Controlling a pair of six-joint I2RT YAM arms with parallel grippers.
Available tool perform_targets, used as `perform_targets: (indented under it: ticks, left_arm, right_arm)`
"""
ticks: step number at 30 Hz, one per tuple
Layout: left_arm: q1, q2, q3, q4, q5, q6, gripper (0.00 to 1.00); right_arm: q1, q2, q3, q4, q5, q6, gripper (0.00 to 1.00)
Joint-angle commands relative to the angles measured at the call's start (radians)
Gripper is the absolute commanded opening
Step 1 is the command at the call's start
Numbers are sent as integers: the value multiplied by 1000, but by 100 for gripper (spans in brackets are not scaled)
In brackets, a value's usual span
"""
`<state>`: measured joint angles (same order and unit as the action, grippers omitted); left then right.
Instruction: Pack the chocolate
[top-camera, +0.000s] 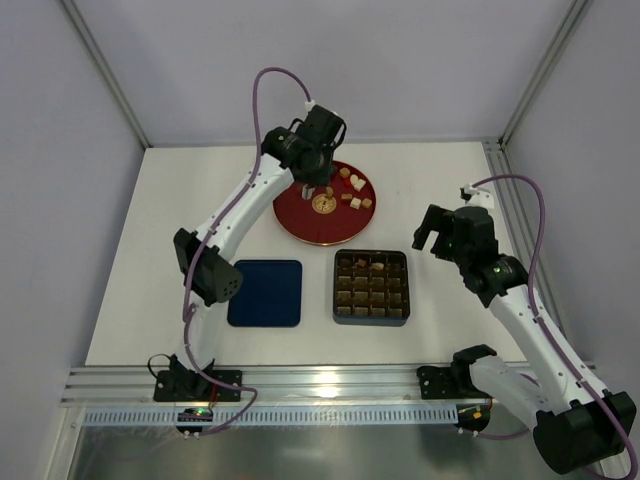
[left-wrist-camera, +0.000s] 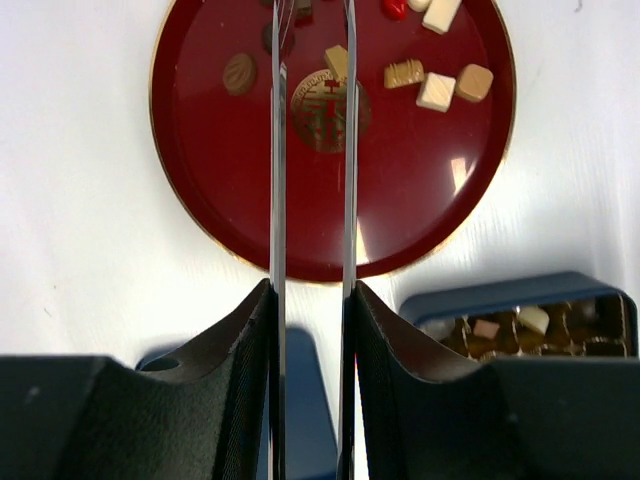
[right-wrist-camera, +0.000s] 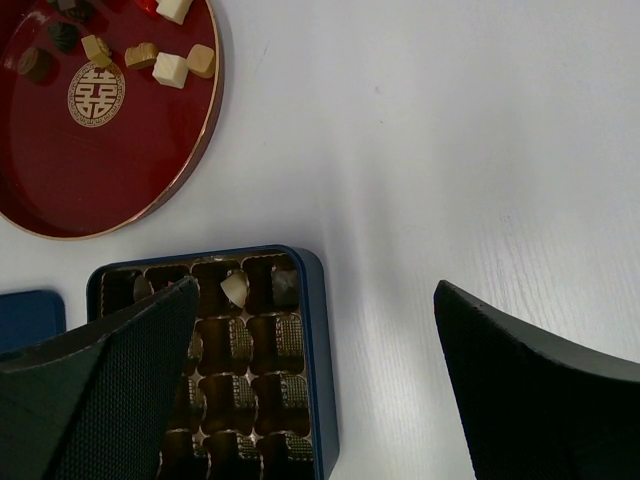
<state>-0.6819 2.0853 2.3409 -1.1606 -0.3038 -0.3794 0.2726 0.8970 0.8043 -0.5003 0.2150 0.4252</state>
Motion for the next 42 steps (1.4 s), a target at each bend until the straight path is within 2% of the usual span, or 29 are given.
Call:
perform_targets:
  ticks: [1, 6, 15, 42]
  left_arm:
    - [22, 73, 81, 18, -17, 39, 35]
    - [61, 120, 89, 58, 23, 30, 35]
    - [64, 154, 80, 82, 74, 36, 38]
    - [64, 223, 35, 90, 104, 22, 37]
  right_arm:
    - [-6, 3, 26, 31, -9, -11, 100]
    - [-6, 5, 27, 26, -8, -14, 100]
    - [-6, 3, 24, 23, -11, -16, 100]
    - [-6, 2, 21, 22, -11, -23, 100]
